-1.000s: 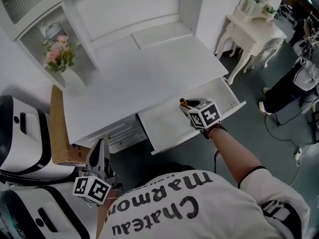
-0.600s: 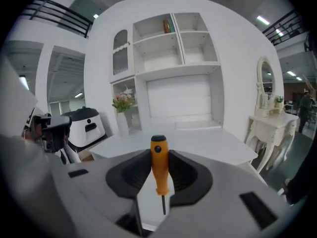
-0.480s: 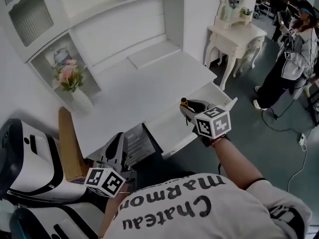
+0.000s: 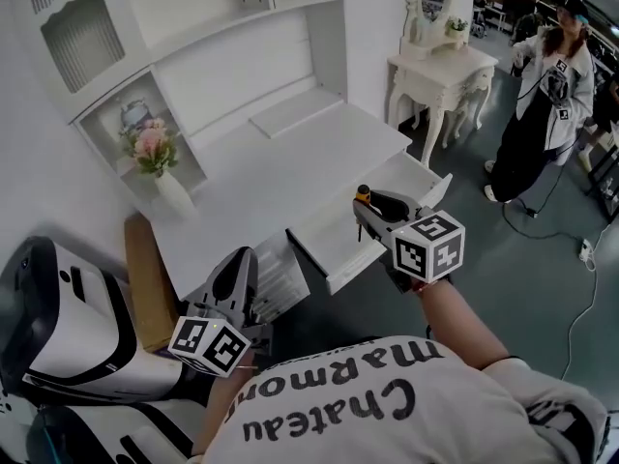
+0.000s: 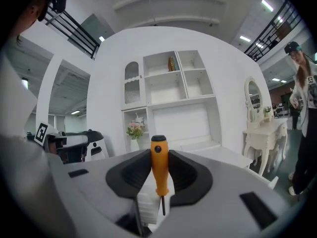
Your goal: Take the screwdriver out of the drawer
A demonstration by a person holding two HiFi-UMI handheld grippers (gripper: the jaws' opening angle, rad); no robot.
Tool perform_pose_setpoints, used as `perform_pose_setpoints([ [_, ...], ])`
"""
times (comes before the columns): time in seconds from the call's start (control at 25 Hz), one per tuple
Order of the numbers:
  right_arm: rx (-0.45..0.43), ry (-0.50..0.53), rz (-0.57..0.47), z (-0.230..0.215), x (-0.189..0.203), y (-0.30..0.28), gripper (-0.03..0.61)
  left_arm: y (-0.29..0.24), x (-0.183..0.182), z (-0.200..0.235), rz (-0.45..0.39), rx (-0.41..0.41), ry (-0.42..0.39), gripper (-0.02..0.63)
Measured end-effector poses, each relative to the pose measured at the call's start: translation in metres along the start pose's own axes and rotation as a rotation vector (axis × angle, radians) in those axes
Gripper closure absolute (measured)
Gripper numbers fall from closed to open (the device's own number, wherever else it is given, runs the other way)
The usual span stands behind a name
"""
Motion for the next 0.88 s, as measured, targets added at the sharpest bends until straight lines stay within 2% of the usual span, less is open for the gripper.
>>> perform_pose_setpoints([
  [0.36, 0.059, -0.004, -0.051, 0.054, 0.013, 0.046, 0.457, 0.045, 0.008, -0.013, 0.017, 0.054, 0.003, 0.591],
  [0.88, 0.149, -0.058, -0.036, 0.097, 0.062, 0.092, 0.457, 0.089, 0.032, -0.029, 0.049, 0.126, -0.004, 0.591],
])
Point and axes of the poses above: the fingertips, and each gripper's own axes: y backward along the fingers, z to its left, x out of its underside, the point moved 10 cm from there along y, backward along the fingers, and after that the axes turned 9 degrees about z, right-handed, at the moved point
